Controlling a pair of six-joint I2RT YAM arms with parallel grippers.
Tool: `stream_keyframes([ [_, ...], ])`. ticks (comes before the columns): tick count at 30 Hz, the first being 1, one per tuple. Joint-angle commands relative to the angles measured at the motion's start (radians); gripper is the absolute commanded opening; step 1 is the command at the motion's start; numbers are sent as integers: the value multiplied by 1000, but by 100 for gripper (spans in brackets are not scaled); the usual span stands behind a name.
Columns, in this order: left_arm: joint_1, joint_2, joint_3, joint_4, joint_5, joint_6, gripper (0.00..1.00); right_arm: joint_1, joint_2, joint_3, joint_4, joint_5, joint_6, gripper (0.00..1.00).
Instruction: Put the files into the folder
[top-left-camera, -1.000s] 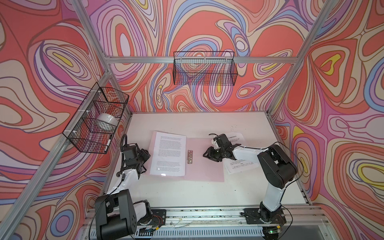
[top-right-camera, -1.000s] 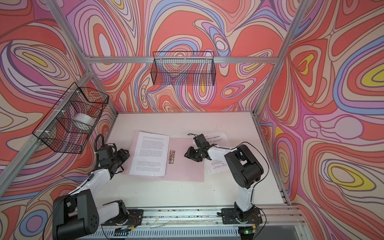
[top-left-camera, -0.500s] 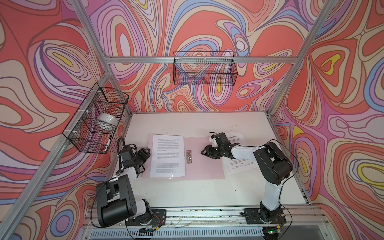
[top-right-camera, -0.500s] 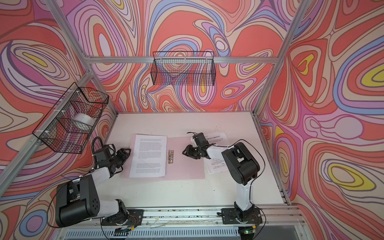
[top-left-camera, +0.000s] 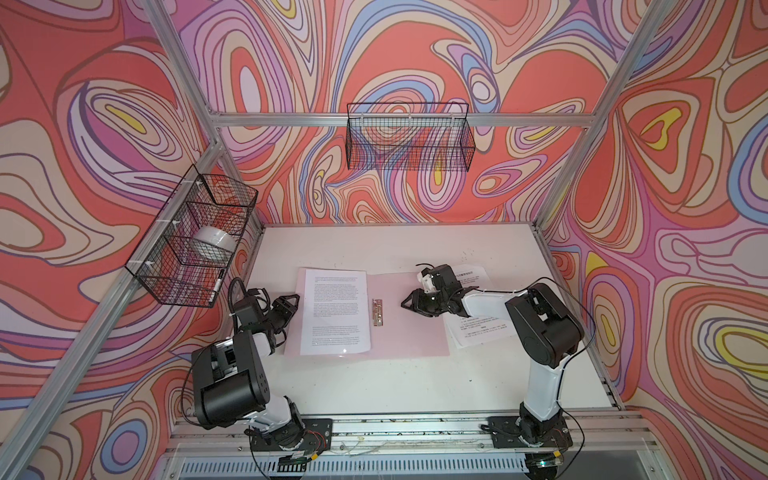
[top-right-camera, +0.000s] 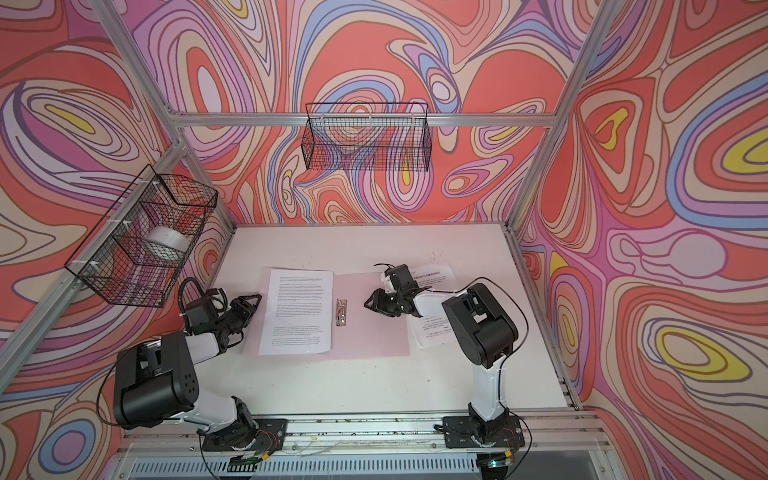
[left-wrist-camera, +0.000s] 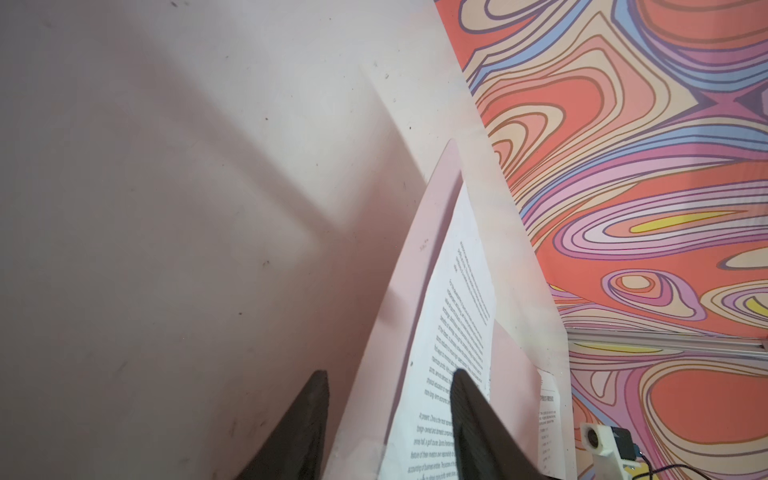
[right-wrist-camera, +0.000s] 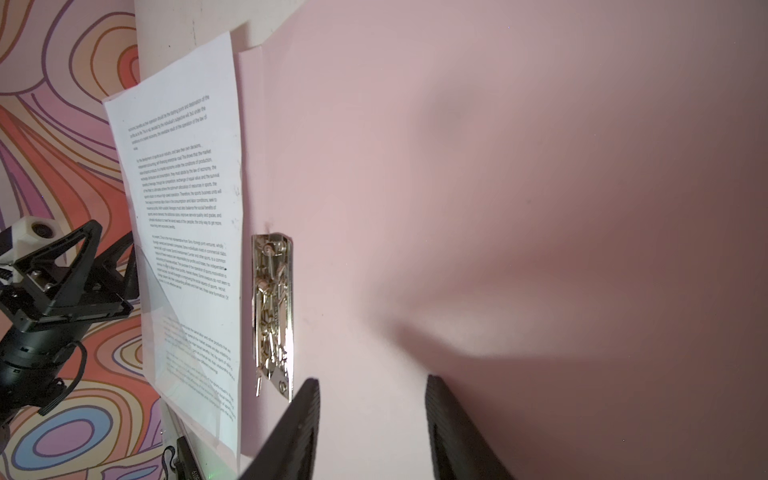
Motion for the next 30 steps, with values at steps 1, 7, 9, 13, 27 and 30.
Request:
stream_keyframes([
  [1,-2,7,0,47,72,-16,42,-3,69,-24,-128,44,-15,44],
  [7,-2,23,-1,77,97,-28,30,-3,79,-9,-139,49,-26,44],
  [9,-2,26,-1,85,109,-29,28,-3,81,-4,-139,48,-26,43],
  [13,-2,38,-1,112,133,-43,25,-3,84,12,-149,48,-37,43],
  [27,-1,145,-4,347,277,-164,30,-3,136,64,-145,10,-47,42],
  [30,-1,165,-4,379,291,-185,30,-3,143,75,-149,9,-51,42],
])
